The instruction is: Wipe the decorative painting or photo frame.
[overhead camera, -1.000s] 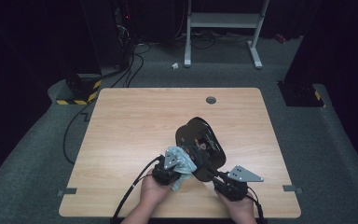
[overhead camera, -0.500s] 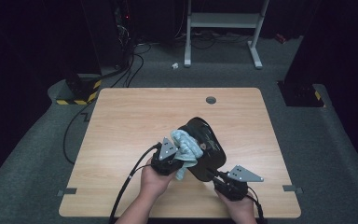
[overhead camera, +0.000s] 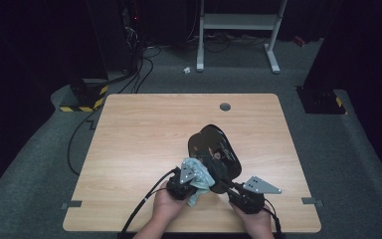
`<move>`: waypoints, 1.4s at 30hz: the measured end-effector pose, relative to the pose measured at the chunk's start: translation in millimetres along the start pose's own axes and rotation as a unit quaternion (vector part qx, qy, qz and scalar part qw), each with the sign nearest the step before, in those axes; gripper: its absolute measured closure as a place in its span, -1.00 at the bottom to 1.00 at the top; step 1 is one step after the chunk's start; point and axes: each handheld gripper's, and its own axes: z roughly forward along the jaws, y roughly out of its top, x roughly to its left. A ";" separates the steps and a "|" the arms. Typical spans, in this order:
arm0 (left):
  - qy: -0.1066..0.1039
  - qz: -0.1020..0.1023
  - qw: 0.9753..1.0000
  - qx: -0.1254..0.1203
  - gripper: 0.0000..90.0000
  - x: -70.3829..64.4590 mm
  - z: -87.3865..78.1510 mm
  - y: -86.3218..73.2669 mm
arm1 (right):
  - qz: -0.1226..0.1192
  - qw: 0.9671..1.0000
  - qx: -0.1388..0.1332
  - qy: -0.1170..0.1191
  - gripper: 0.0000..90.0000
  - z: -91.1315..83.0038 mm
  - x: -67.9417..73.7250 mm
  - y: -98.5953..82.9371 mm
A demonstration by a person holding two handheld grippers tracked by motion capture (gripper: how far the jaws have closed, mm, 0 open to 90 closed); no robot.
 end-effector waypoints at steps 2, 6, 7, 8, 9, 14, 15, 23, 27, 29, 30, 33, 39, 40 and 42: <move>-0.001 -0.006 1.000 -0.004 0.55 -0.7 -0.3 -3.2 | -0.001 1.000 0.000 0.000 0.71 0.0 0.1 0.0; -0.007 -0.007 1.000 0.004 0.55 2.3 -3.4 2.4 | -0.001 1.000 0.000 -0.001 0.71 0.0 -0.1 -0.1; -0.008 -0.011 1.000 -0.002 0.55 2.9 -5.9 5.1 | -0.001 1.000 0.000 -0.001 0.71 0.0 -0.1 -0.1; -0.009 -0.012 1.000 -0.009 0.55 4.0 -9.4 8.4 | -0.001 1.000 -0.001 -0.002 0.71 0.0 0.0 -0.2; -0.010 -0.016 1.000 -0.017 0.55 5.0 -13.2 12.6 | -0.001 1.000 -0.001 -0.002 0.72 0.0 0.1 -0.2; -0.015 -0.024 0.997 -0.073 0.55 7.2 -36.0 41.4 | -0.001 1.000 -0.001 -0.001 0.72 0.1 0.0 -0.3; -0.016 -0.023 0.996 -0.084 0.55 6.8 -40.1 47.3 | -0.002 1.000 -0.001 0.000 0.72 0.1 0.0 -0.3; -0.010 -0.001 0.996 -0.091 0.54 -0.3 -39.8 55.1 | -0.001 1.000 0.000 0.000 0.72 0.0 -0.1 -0.2; -0.010 0.002 0.998 -0.054 0.54 -1.4 -24.1 34.0 | 0.000 1.000 0.000 0.001 0.71 0.0 -0.2 -0.2; -0.010 0.001 0.999 -0.036 0.54 -1.4 -17.7 24.3 | 0.000 1.000 0.000 0.001 0.71 0.0 -0.1 -0.2; -0.012 -0.002 1.000 -0.027 0.54 -1.6 -14.0 18.7 | 0.000 1.000 0.000 0.001 0.71 0.1 0.0 -0.1; -0.014 0.006 1.000 0.008 0.54 -5.8 -3.5 3.5 | -0.001 1.000 -0.001 0.001 0.71 0.1 0.3 -0.2; -0.016 0.003 1.000 0.006 0.54 -6.6 -2.4 -0.9 | -0.002 1.000 -0.001 0.000 0.72 0.2 0.1 -0.3; -0.018 0.000 1.000 0.007 0.54 -5.6 -3.0 -0.1 | -0.002 1.000 -0.001 0.000 0.71 0.2 0.0 -0.2; -0.021 -0.005 1.000 0.007 0.54 -4.0 -5.1 2.7 | -0.003 1.000 -0.001 0.000 0.71 0.2 0.1 -0.2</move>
